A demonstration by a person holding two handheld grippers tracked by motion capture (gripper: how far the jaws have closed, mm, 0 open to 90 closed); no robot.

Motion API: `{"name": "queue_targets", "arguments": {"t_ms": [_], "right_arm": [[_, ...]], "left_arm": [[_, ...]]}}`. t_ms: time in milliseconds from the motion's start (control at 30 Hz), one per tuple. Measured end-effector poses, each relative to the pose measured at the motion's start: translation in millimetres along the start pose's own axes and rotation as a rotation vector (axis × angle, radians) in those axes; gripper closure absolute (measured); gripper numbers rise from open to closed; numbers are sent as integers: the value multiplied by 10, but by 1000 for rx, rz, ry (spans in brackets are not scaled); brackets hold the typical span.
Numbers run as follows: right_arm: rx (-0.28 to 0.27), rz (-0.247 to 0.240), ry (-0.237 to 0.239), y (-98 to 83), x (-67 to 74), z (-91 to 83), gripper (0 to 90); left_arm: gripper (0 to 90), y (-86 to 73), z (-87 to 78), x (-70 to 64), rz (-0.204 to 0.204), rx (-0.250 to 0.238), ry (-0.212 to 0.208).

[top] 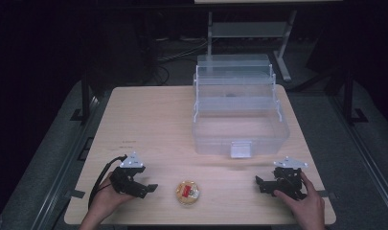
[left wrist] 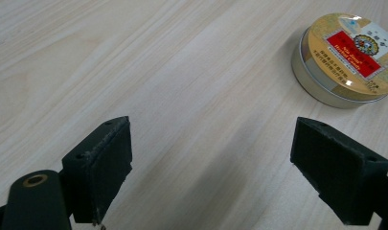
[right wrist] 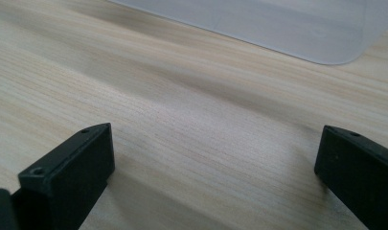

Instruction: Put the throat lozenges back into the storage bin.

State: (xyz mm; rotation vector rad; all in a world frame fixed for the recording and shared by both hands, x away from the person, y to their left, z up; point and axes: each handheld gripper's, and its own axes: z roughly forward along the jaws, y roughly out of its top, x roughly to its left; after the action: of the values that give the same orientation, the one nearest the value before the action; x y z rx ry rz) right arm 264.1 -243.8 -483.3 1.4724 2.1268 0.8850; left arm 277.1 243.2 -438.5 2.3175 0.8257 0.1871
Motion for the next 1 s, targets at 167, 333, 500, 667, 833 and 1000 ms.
{"name": "queue_targets", "arguments": {"t_ms": [167,333,500,667,833,1000], "right_arm": [[0,1,0,0,0,0,0],[0,1,0,0,1,0,0],[0,0,0,0,0,0,0],[0,0,0,0,0,0,0],[0,0,0,0,0,0,0],[-1,1,0,0,1,0,0]], "left_arm": [[138,45,13,-37,13,12,-10],[139,92,22,-67,28,15,-17],[140,134,40,-103,34,22,-29],[140,189,51,-144,39,20,-45],[142,228,61,-166,45,24,-51],[142,302,92,-217,63,33,-69]]}}
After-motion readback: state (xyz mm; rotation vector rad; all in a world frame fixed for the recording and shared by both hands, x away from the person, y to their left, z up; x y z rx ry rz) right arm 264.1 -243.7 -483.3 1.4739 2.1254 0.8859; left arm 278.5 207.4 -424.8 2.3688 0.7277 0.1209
